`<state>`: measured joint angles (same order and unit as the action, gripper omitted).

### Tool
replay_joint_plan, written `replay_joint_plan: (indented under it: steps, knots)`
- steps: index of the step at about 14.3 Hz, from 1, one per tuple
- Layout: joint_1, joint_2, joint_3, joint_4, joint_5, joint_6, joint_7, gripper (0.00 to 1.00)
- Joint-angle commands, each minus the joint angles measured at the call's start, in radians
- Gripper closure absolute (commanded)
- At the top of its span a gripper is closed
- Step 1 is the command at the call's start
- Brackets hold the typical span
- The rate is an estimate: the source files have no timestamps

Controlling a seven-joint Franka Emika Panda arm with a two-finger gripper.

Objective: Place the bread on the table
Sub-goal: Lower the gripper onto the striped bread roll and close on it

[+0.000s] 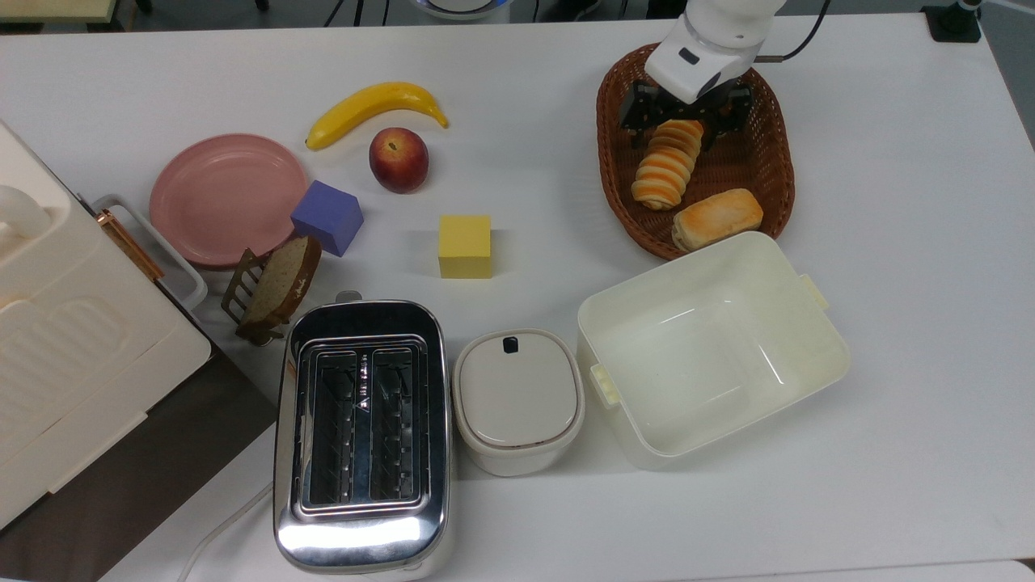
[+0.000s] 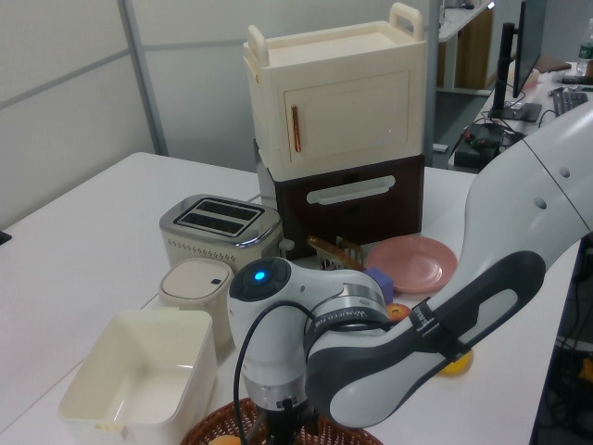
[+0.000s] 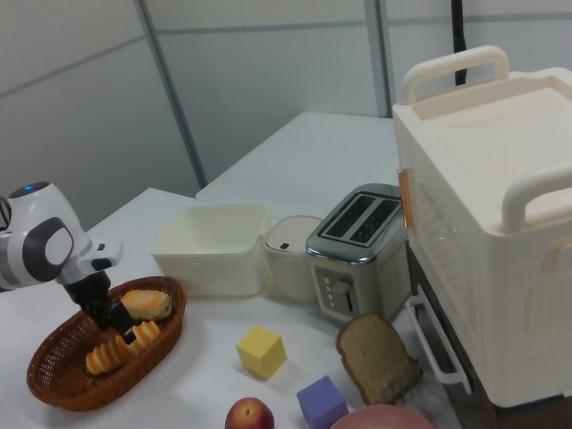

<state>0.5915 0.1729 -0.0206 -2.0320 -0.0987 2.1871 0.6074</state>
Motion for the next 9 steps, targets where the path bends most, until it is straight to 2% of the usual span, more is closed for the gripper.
replay_joint_plan:
  steps: [1, 9]
  knots:
    - [0.008, 0.023, 0.011, 0.001, -0.032, 0.046, 0.069, 0.00]
    - [0.001, 0.052, 0.011, 0.001, -0.065, 0.083, 0.081, 0.00]
